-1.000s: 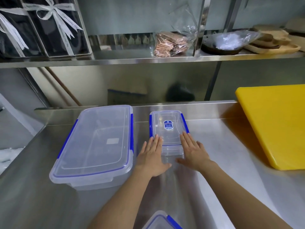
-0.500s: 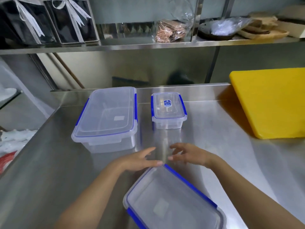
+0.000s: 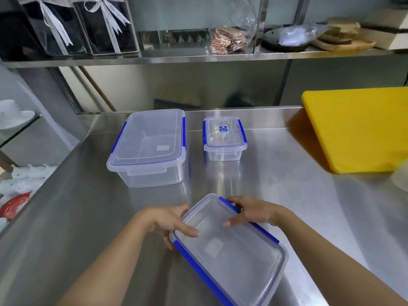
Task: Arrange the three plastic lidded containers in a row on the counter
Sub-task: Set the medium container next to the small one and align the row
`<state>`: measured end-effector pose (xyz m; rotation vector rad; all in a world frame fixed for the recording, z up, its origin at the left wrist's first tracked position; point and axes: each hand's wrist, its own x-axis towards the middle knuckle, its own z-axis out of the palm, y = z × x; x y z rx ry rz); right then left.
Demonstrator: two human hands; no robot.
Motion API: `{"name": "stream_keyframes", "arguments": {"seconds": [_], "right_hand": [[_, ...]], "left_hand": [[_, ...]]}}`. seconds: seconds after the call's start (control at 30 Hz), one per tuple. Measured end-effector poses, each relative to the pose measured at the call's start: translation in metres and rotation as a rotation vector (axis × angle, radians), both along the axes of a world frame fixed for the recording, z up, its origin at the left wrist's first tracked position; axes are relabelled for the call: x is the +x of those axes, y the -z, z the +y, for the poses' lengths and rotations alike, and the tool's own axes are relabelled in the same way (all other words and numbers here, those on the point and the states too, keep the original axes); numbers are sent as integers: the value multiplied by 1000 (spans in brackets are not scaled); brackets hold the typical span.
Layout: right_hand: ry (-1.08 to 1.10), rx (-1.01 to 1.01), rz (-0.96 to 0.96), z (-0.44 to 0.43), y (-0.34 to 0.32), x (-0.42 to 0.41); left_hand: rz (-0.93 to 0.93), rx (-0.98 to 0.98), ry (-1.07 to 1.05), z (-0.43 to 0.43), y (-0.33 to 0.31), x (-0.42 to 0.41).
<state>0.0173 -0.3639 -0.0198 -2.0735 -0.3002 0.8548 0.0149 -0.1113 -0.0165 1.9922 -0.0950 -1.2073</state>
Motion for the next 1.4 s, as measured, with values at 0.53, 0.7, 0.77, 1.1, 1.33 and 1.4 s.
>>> {"name": "stream_keyframes", "arguments": {"seconds": [0.53, 0.7, 0.77, 1.1, 1.33, 1.4], "right_hand": [[545, -66, -361, -30, 18, -34], [67, -105, -175, -44, 8, -58], [-57, -192, -143, -45, 8, -62], [-98, -485, -293, -76, -4, -60], [99, -445, -465, -117, -11, -55], [152, -445, -559, -125, -6, -54]], "left_hand": [[-260, -60, -201, -39, -5, -28], [-219, 127, 198, -23, -11, -47], [-281, 181, 255, -32, -7, -51], [-462, 143, 129, -75, 17, -50], [-634, 10, -54, -124, 22, -23], [-703, -6, -108, -141, 24, -18]]}}
